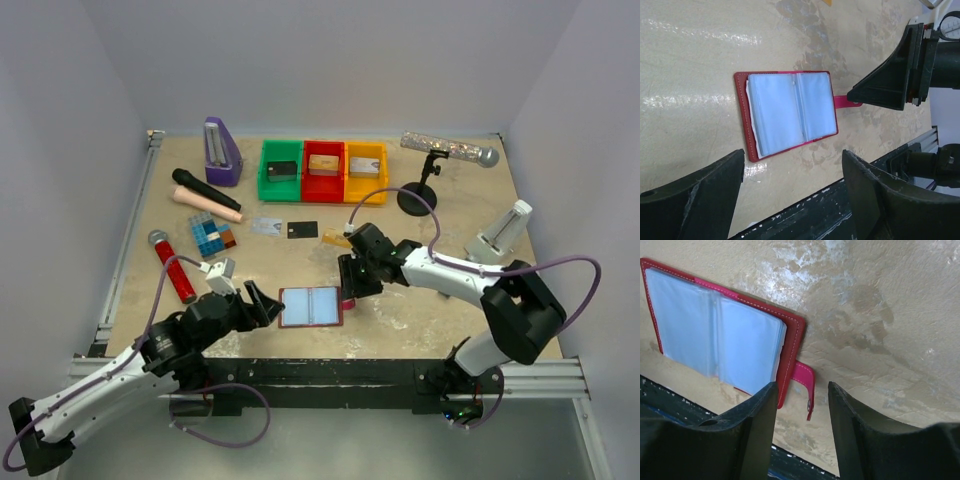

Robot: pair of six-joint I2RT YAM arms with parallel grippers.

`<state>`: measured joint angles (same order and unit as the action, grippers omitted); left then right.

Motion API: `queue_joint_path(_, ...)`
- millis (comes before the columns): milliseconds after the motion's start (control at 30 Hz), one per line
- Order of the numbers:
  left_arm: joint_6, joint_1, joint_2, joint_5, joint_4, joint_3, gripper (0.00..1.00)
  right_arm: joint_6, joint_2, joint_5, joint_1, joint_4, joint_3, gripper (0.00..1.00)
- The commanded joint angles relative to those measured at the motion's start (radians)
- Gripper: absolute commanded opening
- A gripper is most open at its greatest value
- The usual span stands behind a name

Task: Take the credit cards out of the card holder
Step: Remove the credit card from the card holder.

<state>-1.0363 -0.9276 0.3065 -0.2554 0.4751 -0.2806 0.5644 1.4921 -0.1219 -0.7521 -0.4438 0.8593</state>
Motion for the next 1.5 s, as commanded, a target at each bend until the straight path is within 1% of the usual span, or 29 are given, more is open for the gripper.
queue_joint_path(0, 0.047, 0.003, 0.057, 0.051, -0.090, -0.042, 0.82, 0.025, 0.045, 0.019, -0.003, 0.056, 0.009, 0.46)
queue_joint_path(100, 0.059, 0.003, 0.091, 0.073, -0.127, -0.042, 0.81, 0.029, 0.068, 0.024, -0.004, 0.048, 0.007, 0.37)
queue_joint_path(133, 0.062, 0.003, 0.098, 0.076, -0.139, -0.042, 0.80, 0.031, 0.068, 0.022, -0.004, 0.044, 0.004, 0.35)
queue_joint_path(333, 0.078, 0.003, 0.149, 0.076, -0.185, -0.043, 0.77, 0.042, 0.027, 0.010, -0.004, 0.062, -0.049, 0.34)
queue_joint_path(400, 0.082, 0.004, 0.175, 0.079, -0.202, -0.045, 0.77, 0.043, 0.016, 0.001, -0.004, 0.066, -0.062, 0.31)
queue_joint_path(467, 0.085, 0.004, 0.203, 0.082, -0.220, -0.045, 0.77, 0.045, 0.008, -0.012, -0.004, 0.073, -0.074, 0.26)
queue_joint_path(567, 0.082, 0.006, 0.247, 0.074, -0.240, -0.043, 0.77, 0.052, -0.006, -0.025, -0.007, 0.088, -0.098, 0.12)
queue_joint_path(633, 0.082, 0.007, 0.278, 0.077, -0.263, -0.042, 0.77, 0.058, -0.021, -0.038, -0.010, 0.118, -0.124, 0.06)
queue_joint_path(667, 0.085, 0.009, 0.287, 0.080, -0.277, -0.039, 0.77, 0.061, -0.030, -0.042, -0.012, 0.126, -0.141, 0.00)
queue_joint_path(833, 0.113, 0.012, 0.353, 0.099, -0.342, -0.045, 0.77, 0.072, -0.055, -0.053, -0.018, 0.149, -0.172, 0.00)
queue_joint_path(1067, 0.113, 0.013, 0.468, 0.130, -0.438, -0.046, 0.72, 0.074, -0.046, -0.058, -0.020, 0.166, -0.189, 0.00)
queue_joint_path(1200, 0.114, 0.013, 0.529, 0.128, -0.441, -0.055, 0.70, 0.074, -0.043, -0.051, -0.020, 0.168, -0.187, 0.00)
queue_joint_path(1467, 0.110, 0.013, 0.615, 0.105, -0.423, -0.068, 0.70, 0.074, -0.021, -0.064, -0.020, 0.182, -0.184, 0.00)
